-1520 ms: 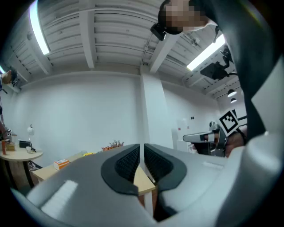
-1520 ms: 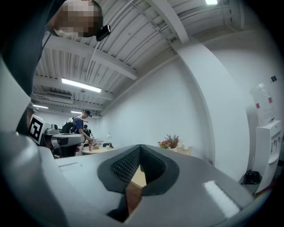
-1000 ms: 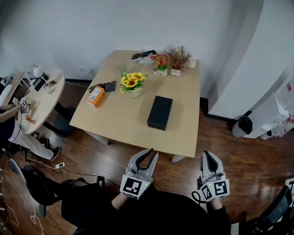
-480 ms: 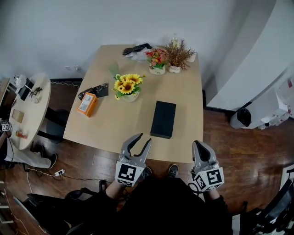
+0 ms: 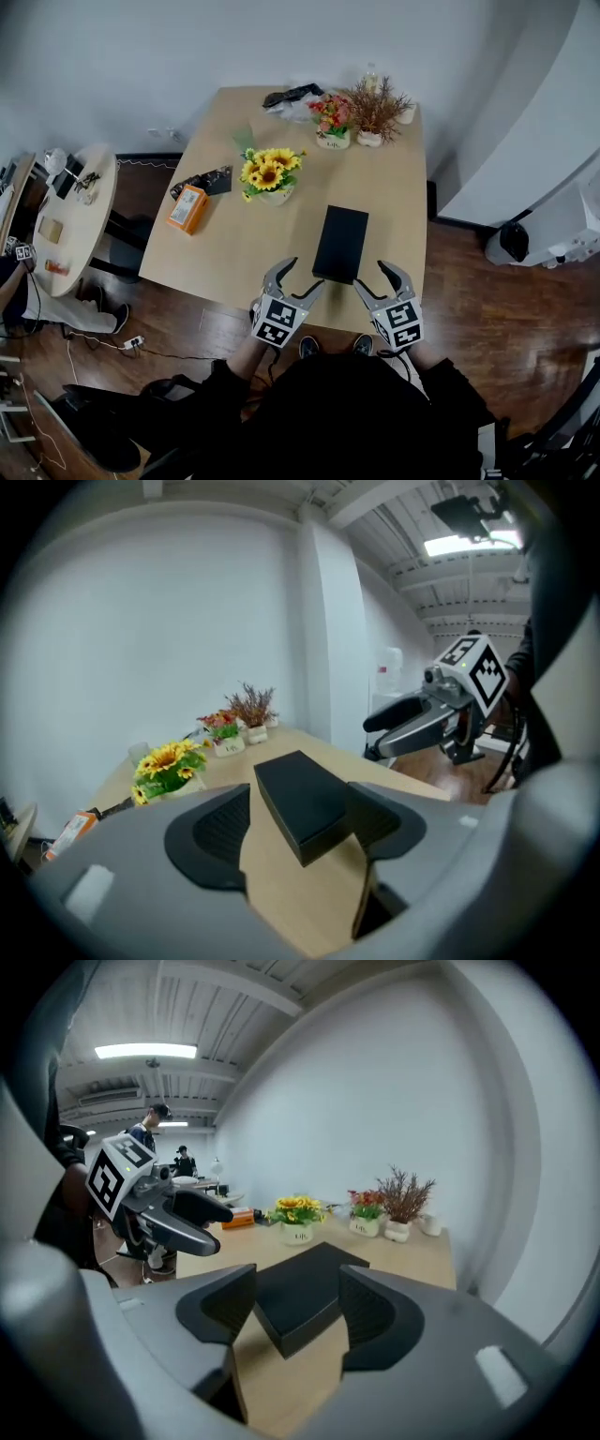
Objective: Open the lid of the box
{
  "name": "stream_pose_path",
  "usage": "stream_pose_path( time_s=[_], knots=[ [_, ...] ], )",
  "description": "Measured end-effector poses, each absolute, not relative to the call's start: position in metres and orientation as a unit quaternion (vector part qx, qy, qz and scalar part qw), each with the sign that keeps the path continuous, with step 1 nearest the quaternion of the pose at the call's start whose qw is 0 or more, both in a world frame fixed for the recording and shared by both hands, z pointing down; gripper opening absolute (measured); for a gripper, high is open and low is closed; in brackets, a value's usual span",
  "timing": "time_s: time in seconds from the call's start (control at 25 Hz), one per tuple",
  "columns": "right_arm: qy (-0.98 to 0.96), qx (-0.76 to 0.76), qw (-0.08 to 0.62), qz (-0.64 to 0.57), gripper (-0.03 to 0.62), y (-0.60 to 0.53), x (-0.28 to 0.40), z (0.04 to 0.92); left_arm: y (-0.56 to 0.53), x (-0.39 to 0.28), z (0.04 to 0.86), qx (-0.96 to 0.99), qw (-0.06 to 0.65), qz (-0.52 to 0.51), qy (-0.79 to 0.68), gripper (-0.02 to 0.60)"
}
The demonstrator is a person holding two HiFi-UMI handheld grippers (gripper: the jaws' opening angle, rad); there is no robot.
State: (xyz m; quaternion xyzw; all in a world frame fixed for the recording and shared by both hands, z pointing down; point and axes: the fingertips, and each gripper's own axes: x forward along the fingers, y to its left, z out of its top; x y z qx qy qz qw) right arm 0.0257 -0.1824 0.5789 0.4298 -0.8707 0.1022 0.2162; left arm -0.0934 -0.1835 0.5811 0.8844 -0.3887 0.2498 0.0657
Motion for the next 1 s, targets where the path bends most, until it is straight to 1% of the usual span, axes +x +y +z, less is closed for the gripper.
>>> stream_pose_path(
  time_s=[0.04, 0.12, 0.2, 0.36, 0.4, 0.48, 0.52, 0.56, 0.72, 1.0],
  knots=[
    [-0.868, 0.424, 0.234, 0.107, 0.298, -0.186, 0.025, 0.593, -0.185, -0.089, 0.595, 0.886, 0.068, 0.268, -0.371, 0.316],
    [-0.862, 0.414, 0.266, 0.119, 0.334, -0.189, 0.024, 0.619, -0.188, -0.081, 0.625, 0.889, 0.072, 0.306, -0.334, 0.319],
    [-0.856, 0.405, 0.292, 0.133, 0.347, -0.188, 0.022, 0.642, -0.190, -0.078, 0.655, 0.884, 0.075, 0.345, -0.306, 0.319],
    [-0.849, 0.394, 0.316, 0.155, 0.345, -0.185, 0.013, 0.675, -0.199, -0.080, 0.699, 0.869, 0.091, 0.389, -0.291, 0.318],
    [-0.850, 0.391, 0.319, 0.152, 0.334, -0.186, 0.010, 0.678, -0.200, -0.078, 0.703, 0.870, 0.093, 0.389, -0.289, 0.318],
    [-0.855, 0.382, 0.324, 0.135, 0.307, -0.187, 0.003, 0.681, -0.201, -0.071, 0.703, 0.874, 0.092, 0.381, -0.287, 0.313],
    [-0.858, 0.377, 0.325, 0.129, 0.301, -0.187, 0.000, 0.682, -0.201, -0.068, 0.702, 0.874, 0.092, 0.379, -0.289, 0.300],
    [-0.859, 0.375, 0.325, 0.127, 0.301, -0.188, -0.003, 0.683, -0.201, -0.065, 0.701, 0.873, 0.094, 0.379, -0.293, 0.273],
    [-0.855, 0.382, 0.322, 0.137, 0.298, -0.193, 0.001, 0.684, -0.195, -0.057, 0.697, 0.865, 0.124, 0.369, -0.318, 0.270],
    [-0.862, 0.369, 0.318, 0.141, 0.291, -0.194, 0.008, 0.684, -0.191, -0.051, 0.697, 0.861, 0.132, 0.351, -0.344, 0.270]
  ],
)
